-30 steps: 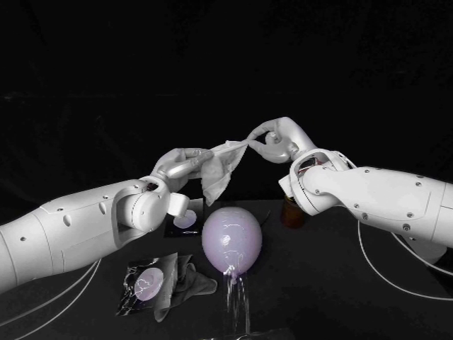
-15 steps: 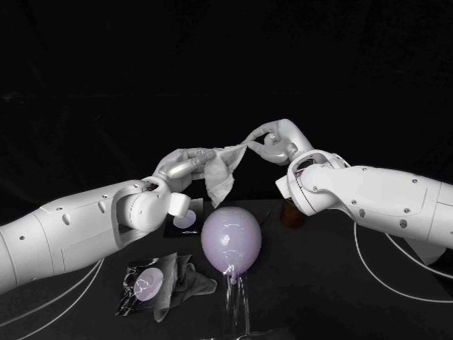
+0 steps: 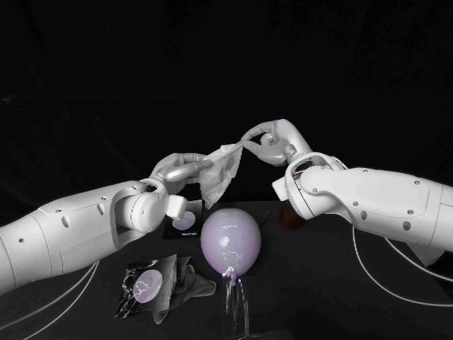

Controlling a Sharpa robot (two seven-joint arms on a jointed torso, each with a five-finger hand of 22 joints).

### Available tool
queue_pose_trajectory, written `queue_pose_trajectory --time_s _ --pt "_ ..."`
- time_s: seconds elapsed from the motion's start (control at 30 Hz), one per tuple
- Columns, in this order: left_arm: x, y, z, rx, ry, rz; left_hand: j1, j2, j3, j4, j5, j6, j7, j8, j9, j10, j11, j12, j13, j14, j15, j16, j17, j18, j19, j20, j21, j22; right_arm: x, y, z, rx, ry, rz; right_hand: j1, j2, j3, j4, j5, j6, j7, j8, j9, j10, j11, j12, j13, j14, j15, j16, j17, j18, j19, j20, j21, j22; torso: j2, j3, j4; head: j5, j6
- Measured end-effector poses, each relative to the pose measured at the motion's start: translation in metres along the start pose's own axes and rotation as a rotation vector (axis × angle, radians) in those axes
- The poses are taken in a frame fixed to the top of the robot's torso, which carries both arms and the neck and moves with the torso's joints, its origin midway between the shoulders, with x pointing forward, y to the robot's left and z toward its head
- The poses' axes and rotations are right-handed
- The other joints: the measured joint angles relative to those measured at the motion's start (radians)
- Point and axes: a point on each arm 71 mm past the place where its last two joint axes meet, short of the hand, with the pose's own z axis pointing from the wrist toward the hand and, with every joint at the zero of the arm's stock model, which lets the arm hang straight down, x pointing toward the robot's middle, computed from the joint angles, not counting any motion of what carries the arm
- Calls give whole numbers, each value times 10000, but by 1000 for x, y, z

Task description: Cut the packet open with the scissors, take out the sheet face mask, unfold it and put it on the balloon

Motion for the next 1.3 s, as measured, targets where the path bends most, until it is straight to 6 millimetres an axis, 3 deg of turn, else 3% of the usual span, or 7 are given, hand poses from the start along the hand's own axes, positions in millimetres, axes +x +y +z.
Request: queue_pose_trajectory --time_s 0.07,0.23,0.4,0.63,0.87,1.0,1.3 --pt "0 1 0 -84 -13 109 -23 -22 -96 -123 10 -248 -76 -177 72 35 -36 0 0 -15 -15 0 -1 0 -31 -30 74 44 0 1 0 -36 12 44 0 0 0 0 1 -1 0 0 0 0 0 0 -2 0 0 19 0 0 -1 0 -1 -1 4 -5 0 0 2" --pt "1 2 0 -246 124 234 -510 -589 -556 -76 11 -841 -198 -501 -204 270 -128 0 9 500 -156 212 80 0 -140 80 76 59 2 3 0 -78 44 118 0 0 -1 -1 1 -18 -14 0 0 -1 0 40 -1 0 0 35 0 0 -2 0 -1 -3 10 -6 1 11 2" --pt "5 3 1 -331 483 235 -1058 -1135 -857 171 11 -1149 -331 -582 -309 321 -107 0 9 259 -74 82 94 -1 -392 331 -161 -118 5 5 1 -109 113 175 -1 0 16 -18 1 -24 -11 2 0 -2 1 40 3 -22 -32 35 -1 0 -3 1 -3 -8 12 -7 1 24 -12" --pt "12 3 2 -343 981 238 -1100 -1178 -820 135 11 -1319 -649 -582 -405 407 -86 -2 9 -139 40 -128 15 -3 -631 525 -462 -251 9 7 1 -144 218 232 -1 -1 27 -30 -1 -32 5 40 0 -2 1 40 6 -9 -62 30 -7 -1 7 -9 -11 -7 12 -6 0 42 -22" --pt "18 4 5 -297 1192 381 -980 -1188 -852 33 10 -1494 -823 -697 -563 -438 110 -59 -2 -877 293 -312 -159 -4 -1250 648 -960 -272 12 9 0 -179 324 278 -1 -1 27 -31 -4 -32 37 59 0 -3 1 40 7 -10 -61 26 -8 -1 18 -23 -11 -3 11 0 -8 48 -23" --pt "19 4 8 -268 1187 511 -980 -1187 -915 -21 10 -1549 -769 -697 -635 -723 252 -59 -1 -1264 414 -312 -265 -3 -1461 649 -1133 -272 14 11 -1 -214 406 323 -2 -2 26 -31 -5 -33 38 60 0 -3 2 39 6 -10 -60 9 -7 0 18 -23 -12 0 8 0 -8 54 -24" --pt "23 5 12 -310 1120 777 -1159 -1279 -1465 174 10 -1754 -475 -734 -725 -758 288 2 23 -992 359 -109 -230 -5 -1221 632 -1133 -209 18 16 -4 -305 595 432 -2 -2 25 -31 -19 -6 8 61 0 -4 2 38 -2 -12 -58 35 0 0 17 -23 -18 0 5 0 -8 48 -22"
